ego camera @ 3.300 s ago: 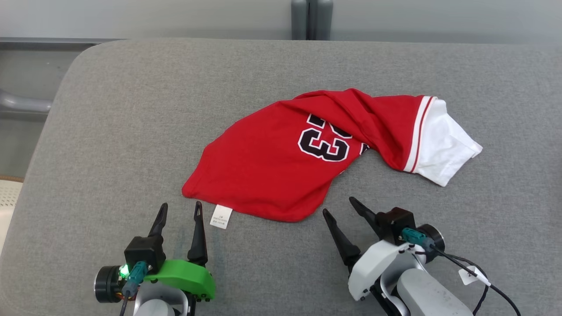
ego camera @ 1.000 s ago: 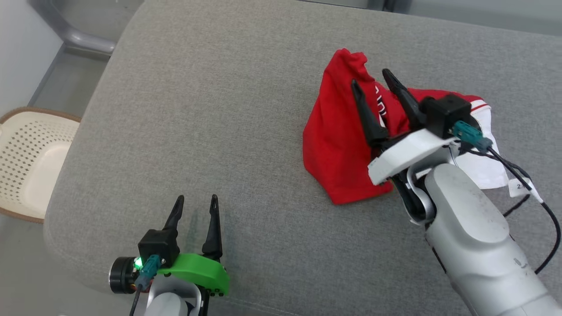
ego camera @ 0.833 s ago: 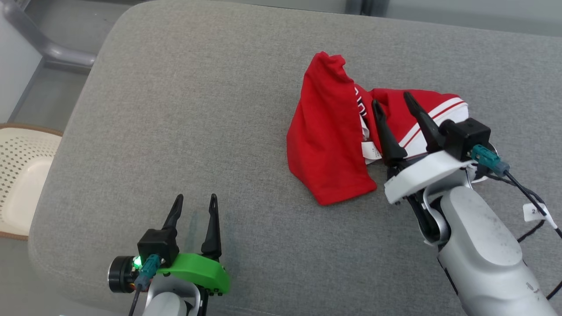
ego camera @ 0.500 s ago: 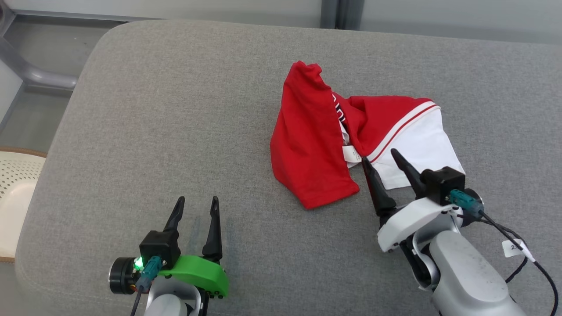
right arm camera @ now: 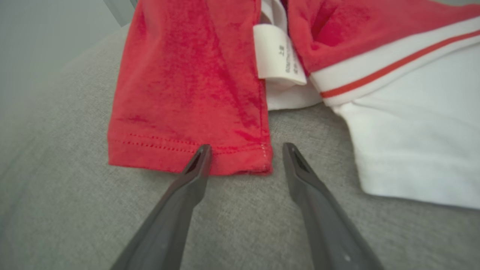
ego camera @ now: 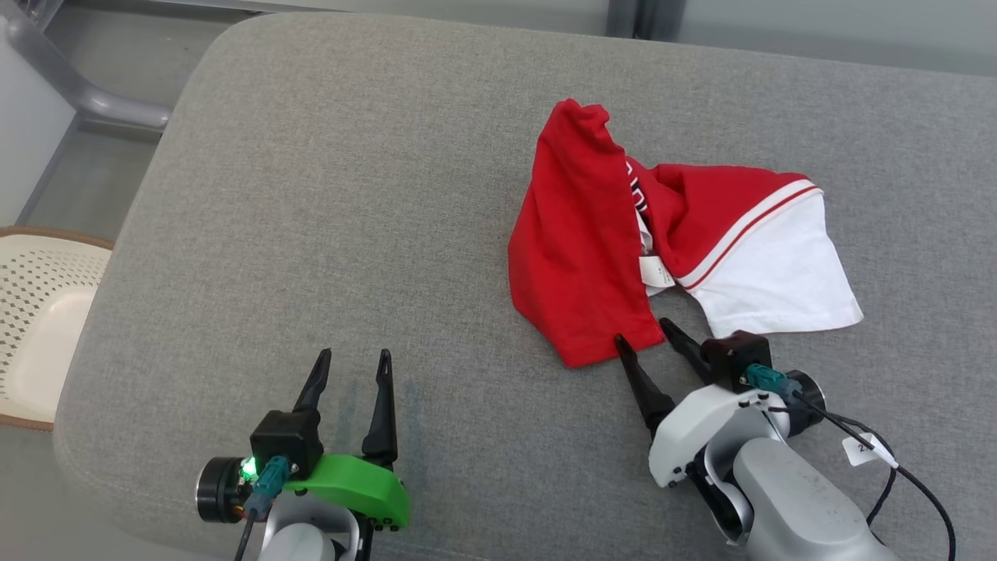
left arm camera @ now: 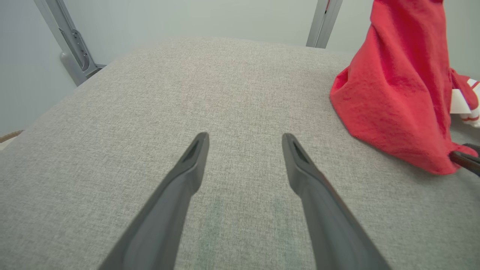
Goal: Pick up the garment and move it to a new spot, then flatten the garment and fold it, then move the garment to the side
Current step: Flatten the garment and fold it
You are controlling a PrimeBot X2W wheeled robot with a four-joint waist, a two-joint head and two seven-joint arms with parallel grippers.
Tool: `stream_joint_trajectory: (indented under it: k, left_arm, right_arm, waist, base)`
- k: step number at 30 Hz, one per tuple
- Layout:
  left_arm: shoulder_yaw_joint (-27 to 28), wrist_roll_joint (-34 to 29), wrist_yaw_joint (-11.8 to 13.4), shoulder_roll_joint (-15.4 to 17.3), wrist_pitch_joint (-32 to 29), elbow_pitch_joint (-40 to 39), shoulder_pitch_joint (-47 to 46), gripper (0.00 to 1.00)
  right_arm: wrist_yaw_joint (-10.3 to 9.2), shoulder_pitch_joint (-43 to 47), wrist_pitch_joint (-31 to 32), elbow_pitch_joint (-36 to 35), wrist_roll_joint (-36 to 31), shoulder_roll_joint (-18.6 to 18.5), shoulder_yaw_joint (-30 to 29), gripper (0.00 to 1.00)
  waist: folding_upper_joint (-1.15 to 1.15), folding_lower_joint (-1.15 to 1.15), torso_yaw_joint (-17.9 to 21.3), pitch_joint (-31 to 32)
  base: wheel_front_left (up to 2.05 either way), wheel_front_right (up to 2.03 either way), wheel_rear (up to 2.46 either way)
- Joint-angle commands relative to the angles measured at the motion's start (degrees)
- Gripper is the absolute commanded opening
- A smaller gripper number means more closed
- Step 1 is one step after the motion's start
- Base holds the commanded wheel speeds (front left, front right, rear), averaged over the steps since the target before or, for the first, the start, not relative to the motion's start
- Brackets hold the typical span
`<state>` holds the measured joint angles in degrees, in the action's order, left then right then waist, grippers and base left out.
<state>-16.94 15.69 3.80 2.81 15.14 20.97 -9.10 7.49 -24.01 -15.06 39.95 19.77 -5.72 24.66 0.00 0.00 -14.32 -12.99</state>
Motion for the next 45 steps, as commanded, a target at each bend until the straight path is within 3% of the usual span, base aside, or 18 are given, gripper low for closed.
stream_joint_trajectory:
  k: [1,2,9,16,17,18,19,22,25,35,45]
  left_arm:
    - [0.03,0.69,0.39,0.18,-0.03,-0.14,-0.57,1.0]
    - [0.05,0.68,0.47,0.18,-0.03,-0.14,-0.54,1.0]
    - [-0.29,0.69,0.37,0.18,-0.03,0.23,-0.53,1.0]
    - [-0.93,0.6,0.09,0.18,-0.03,0.29,-0.23,1.0]
    - [-1.03,0.61,0.08,0.18,-0.03,0.39,-0.05,1.0]
    - [-1.05,0.78,0.18,0.18,-0.03,0.45,0.19,1.0]
    - [-1.11,0.86,0.21,0.18,-0.03,0.49,0.28,1.0]
    - [-1.21,1.17,0.57,0.17,-0.03,0.57,0.54,1.0]
    - [-0.9,1.39,0.86,0.17,-0.03,0.27,0.81,1.0]
    - [-0.61,1.23,0.78,0.18,-0.03,-0.1,-0.78,1.0]
    - [-1.37,1.52,0.59,0.18,-0.03,-0.51,-1.43,1.0]
  right_arm:
    - [-0.01,-0.7,-0.14,0.73,-0.6,0.19,0.56,0.15]
    - [-0.01,-0.94,-0.13,1.3,-0.59,0.26,0.97,0.0]
    - [-0.01,-3.49,-0.15,-1.45,0.51,1.04,4.31,0.0]
    - [-0.01,-8.33,-0.15,-6.89,3.71,2.4,15.5,0.0]
    - [-0.01,-8.94,-0.14,-6.8,4.42,2.54,17.04,0.17]
    - [-0.01,-9.52,-0.15,-6.33,5.75,2.64,18.94,0.83]
    - [0.0,-10.0,-0.15,-6.76,7.53,2.73,20.88,1.0]
    - [-0.01,-11.93,-0.15,-8.71,11.52,2.61,24.71,1.0]
    - [-0.01,-12.03,-0.15,-9.52,12.21,2.56,24.86,1.0]
    - [-0.01,-5.17,-0.15,-9.03,6.61,-1.25,9.58,1.0]
    - [-0.01,-3.79,-0.15,-5.36,0.32,-0.49,1.27,1.0]
  waist:
    - [0.0,0.0,-0.3,-0.11]
    - [0.0,0.0,-0.4,-0.13]
    - [0.0,0.0,-1.14,0.14]
    - [0.0,0.0,-2.91,0.77]
    - [0.0,0.0,-3.18,0.84]
    - [0.0,0.0,-3.43,0.88]
    - [0.0,0.0,-3.61,0.88]
    - [0.0,0.0,-3.81,0.68]
    - [0.0,0.0,-3.16,0.32]
    - [0.0,0.0,-0.16,-0.37]
    - [0.0,0.0,-1.6,-1.64]
  base:
    - [0.0,0.0,0.0]
    - [0.0,0.0,0.0]
    - [0.0,0.0,0.0]
    - [0.0,0.0,0.0]
    - [0.0,0.0,0.0]
    - [0.0,0.0,0.0]
    - [0.0,0.0,0.0]
    - [0.0,0.0,0.0]
    - [0.0,0.0,0.0]
    - [0.0,0.0,0.0]
    - [0.0,0.0,0.0]
